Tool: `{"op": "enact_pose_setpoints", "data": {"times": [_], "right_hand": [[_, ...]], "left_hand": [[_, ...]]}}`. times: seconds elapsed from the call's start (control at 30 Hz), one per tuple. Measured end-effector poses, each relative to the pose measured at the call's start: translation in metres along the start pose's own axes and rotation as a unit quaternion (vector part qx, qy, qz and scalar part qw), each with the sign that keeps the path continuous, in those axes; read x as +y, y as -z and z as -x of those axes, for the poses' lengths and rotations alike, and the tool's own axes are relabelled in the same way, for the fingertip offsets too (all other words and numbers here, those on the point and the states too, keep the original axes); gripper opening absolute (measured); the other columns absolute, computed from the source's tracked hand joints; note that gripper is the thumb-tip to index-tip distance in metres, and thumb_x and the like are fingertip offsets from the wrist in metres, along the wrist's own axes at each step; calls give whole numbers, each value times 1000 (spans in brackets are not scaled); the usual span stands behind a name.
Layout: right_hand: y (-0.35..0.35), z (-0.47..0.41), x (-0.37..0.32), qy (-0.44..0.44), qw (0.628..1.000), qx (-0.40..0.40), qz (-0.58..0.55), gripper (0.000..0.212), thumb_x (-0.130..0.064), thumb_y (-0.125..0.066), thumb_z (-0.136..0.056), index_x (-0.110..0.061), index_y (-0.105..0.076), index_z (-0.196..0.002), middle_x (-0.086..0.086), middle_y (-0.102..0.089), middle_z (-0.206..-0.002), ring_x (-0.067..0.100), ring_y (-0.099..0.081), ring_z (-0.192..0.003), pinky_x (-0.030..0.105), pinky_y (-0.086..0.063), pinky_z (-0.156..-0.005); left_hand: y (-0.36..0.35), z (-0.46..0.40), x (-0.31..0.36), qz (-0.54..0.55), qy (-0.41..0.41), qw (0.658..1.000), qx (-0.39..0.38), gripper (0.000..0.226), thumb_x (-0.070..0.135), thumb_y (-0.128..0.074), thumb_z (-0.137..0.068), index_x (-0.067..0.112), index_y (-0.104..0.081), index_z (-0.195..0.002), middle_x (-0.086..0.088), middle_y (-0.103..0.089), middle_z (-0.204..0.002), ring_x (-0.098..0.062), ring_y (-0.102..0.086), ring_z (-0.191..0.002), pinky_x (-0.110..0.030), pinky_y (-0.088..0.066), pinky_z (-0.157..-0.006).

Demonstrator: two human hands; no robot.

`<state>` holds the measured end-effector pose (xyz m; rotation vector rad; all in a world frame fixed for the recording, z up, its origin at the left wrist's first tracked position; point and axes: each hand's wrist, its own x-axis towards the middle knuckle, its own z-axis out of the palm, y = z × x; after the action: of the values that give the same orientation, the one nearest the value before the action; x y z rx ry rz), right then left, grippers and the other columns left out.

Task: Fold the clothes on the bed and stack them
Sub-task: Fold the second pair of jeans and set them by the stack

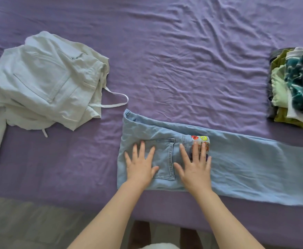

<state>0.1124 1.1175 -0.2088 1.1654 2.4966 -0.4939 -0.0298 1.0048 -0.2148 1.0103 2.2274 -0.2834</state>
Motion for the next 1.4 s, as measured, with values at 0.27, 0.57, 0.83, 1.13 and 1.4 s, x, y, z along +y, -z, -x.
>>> {"op": "enact_pose_setpoints", "data": {"times": [0.27, 0.57, 0.83, 1.13, 1.4], "right_hand": [[2, -8, -40, -19, 999, 29, 40, 75, -40, -55, -83, -28, -22, -150, 20, 2, -158, 42, 2, -144, 66, -8, -111], [-49, -11, -52, 28, 993, -100, 52, 68, -69, -18, -90, -45, 12, -146, 2, 43, -141, 27, 32, -139, 65, 9, -107], [8, -5, -81, 8, 981, -50, -185, 70, -61, -38, -91, -47, 3, -146, -7, 12, -159, 19, 14, -146, 52, -3, -116], [86, 30, -65, 84, 878, 46, -469, 78, 9, -48, -87, -38, -22, -144, -14, -22, -155, -2, -13, -143, 16, -19, -114], [136, 55, 49, 55, 928, 109, -352, 84, 15, -38, -84, -52, -29, -135, -7, -27, -155, 1, -30, -138, -1, -24, -98]], "left_hand": [[15, -14, -48, 170, 97, 978, 71, 95, 50, -62, -84, 36, 3, -151, -9, 25, -156, -32, 8, -146, -49, -10, -118], [12, -31, -70, 300, 50, 952, 42, 101, 36, -76, -75, 44, -8, -149, -4, -4, -154, -23, -23, -136, -29, -30, -105], [59, 7, -50, 558, -66, 826, 48, 64, 7, -52, -95, 38, -27, -145, 0, -31, -146, -6, -28, -136, -18, -21, -111], [106, 52, 25, 724, -146, 665, -109, 46, 39, -49, -92, 47, -42, -136, 21, -63, -117, 3, -59, -82, -15, -47, -80], [128, 66, 126, 661, -207, 707, -142, 47, 26, -45, -100, 43, -33, -142, 25, -43, -142, 10, -44, -123, -31, -38, -107]]}}
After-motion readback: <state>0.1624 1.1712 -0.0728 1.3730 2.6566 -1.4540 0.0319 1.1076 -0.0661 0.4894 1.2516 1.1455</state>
